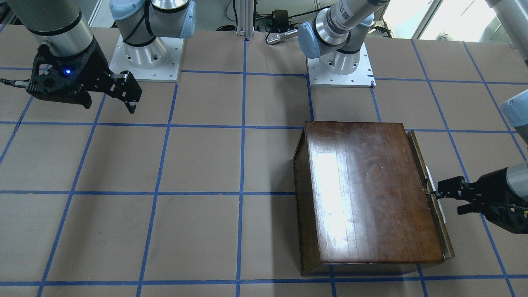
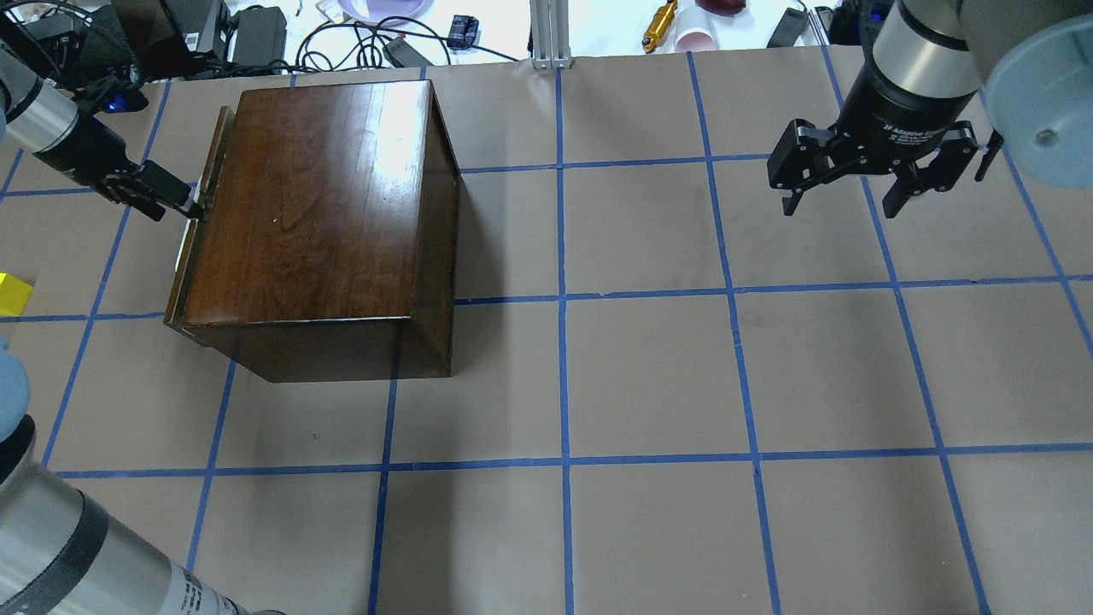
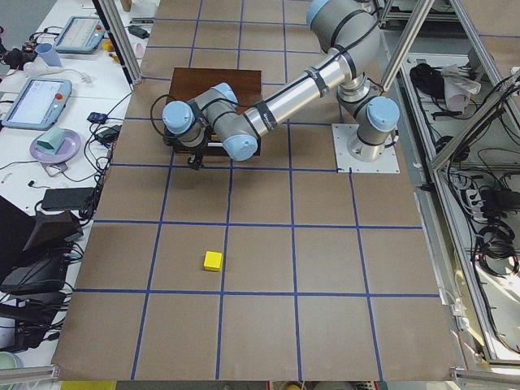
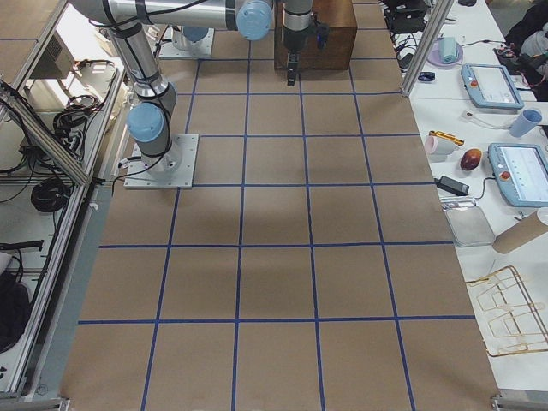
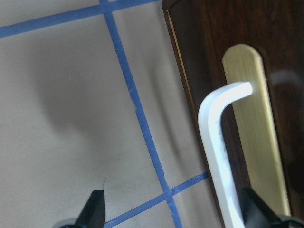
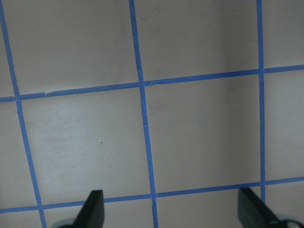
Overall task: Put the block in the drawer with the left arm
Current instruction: 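Pull the drawer open by its handle with the left gripper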
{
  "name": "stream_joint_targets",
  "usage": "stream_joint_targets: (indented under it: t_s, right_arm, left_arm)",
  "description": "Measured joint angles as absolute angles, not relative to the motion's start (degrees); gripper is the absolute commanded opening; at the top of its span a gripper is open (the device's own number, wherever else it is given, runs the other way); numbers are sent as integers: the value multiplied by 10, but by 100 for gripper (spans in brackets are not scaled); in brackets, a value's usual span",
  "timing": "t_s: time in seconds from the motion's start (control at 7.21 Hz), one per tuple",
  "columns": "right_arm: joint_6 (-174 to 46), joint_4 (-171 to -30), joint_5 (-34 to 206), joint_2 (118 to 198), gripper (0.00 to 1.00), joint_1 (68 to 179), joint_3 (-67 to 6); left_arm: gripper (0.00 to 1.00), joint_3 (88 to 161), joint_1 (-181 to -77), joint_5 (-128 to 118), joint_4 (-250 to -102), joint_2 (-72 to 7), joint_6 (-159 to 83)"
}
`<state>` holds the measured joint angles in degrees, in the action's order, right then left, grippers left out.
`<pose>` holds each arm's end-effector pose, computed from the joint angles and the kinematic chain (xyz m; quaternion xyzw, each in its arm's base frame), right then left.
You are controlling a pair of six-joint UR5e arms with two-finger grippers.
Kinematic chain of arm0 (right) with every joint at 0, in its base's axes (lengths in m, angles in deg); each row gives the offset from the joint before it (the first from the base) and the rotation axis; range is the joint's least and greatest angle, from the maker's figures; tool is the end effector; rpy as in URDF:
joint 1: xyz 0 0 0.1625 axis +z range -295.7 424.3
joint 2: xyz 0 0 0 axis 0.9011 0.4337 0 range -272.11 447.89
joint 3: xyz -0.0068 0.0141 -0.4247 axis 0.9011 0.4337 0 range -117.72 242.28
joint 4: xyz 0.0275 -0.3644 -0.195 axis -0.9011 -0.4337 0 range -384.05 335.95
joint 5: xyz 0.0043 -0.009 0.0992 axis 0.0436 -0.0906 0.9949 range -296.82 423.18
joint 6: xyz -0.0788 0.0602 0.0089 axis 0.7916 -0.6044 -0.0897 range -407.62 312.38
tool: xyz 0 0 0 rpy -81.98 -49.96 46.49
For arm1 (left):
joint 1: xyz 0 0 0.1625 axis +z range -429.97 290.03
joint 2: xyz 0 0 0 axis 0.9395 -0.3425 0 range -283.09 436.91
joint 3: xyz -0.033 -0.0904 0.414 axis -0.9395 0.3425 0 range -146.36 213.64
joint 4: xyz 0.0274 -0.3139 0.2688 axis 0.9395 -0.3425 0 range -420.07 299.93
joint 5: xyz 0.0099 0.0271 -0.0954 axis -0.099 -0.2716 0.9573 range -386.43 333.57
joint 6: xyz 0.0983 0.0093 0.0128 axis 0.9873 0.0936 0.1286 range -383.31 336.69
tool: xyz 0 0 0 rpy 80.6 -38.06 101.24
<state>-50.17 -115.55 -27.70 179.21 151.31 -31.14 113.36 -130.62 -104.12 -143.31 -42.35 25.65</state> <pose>0.1065 -0.4869 0.4723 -0.0482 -0.9988 -0.0053 0.0076 0.1866 -0.6470 0.2896 -0.1571 -0.9761 -0.0147 0.1494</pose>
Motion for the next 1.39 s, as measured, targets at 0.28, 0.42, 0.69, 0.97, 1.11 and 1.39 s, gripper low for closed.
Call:
stream_joint_targets:
  t_s: [0.28,0.42,0.69,0.97,1.11,1.39]
  right_arm:
    - [-502,-1155,-277,1792,100,1513,-312]
    - [-502,-1155,-277,1792,100,1513,-312]
    - [-502,-1155,-277,1792,100,1513,-312]
    - [-502,-1155,-277,1792,100,1513,-312]
    - [-502,-1155,-277,1792,100,1513,-312]
    - [-502,-1155,-277,1792,100,1513,-312]
  left_arm:
    - [100,1126,-1306,-1046,-1433,-427,263]
    - [100,1121,-1306,-1048,-1433,-430,264]
    - [100,1114,-1305,-1052,-1433,-435,273]
    - [100,1111,-1303,-1056,-1433,-438,280]
    - [100,1108,-1302,-1062,-1433,-440,285]
    - [100,1099,-1302,-1070,-1433,-445,290]
